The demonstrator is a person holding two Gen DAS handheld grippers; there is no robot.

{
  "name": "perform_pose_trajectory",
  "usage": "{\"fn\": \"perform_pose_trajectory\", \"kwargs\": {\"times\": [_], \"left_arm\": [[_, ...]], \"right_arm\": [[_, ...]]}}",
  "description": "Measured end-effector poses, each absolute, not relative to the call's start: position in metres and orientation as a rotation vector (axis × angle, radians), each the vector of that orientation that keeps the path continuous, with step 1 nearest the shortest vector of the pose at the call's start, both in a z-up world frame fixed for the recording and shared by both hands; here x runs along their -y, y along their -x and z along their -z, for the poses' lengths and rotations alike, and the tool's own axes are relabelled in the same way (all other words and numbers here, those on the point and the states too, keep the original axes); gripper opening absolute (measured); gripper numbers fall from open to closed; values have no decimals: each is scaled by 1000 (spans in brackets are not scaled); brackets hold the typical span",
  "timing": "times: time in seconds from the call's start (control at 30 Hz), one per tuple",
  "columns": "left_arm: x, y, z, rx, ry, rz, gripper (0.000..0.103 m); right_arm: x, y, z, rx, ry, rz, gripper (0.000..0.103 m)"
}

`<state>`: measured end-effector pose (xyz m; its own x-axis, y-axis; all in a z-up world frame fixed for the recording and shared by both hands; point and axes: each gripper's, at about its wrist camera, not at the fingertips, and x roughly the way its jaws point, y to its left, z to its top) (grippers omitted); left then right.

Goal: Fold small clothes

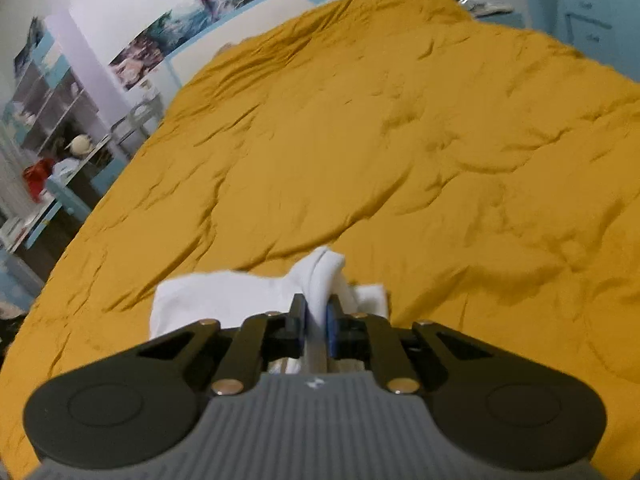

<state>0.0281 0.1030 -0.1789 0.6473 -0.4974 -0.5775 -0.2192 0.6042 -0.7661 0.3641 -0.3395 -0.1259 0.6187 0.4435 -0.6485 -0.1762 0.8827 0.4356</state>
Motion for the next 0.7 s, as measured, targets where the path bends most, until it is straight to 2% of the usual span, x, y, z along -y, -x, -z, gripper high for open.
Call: {"fn": "perform_pose_trajectory", "kwargs": {"times": [0.13, 0.2, 0.43, 0.6, 0.7], "left_arm": [[-90, -37, 187, -918, 940, 208, 41], [-88, -38, 192, -933, 961, 235, 41], [-89, -40, 203, -923, 1029, 244, 43], [-88, -44, 206, -927, 1058, 244, 45], [-86, -48, 207, -927, 1068, 245, 51]], "right_arm": [[352, -369, 152, -929, -411, -344, 9], [371, -357, 143, -913, -487, -354, 25], [448, -238, 97, -819, -659, -384, 36], [465, -173, 115, -877, -747, -343, 39], [461, -164, 121, -879, -788, -411, 39]]}}
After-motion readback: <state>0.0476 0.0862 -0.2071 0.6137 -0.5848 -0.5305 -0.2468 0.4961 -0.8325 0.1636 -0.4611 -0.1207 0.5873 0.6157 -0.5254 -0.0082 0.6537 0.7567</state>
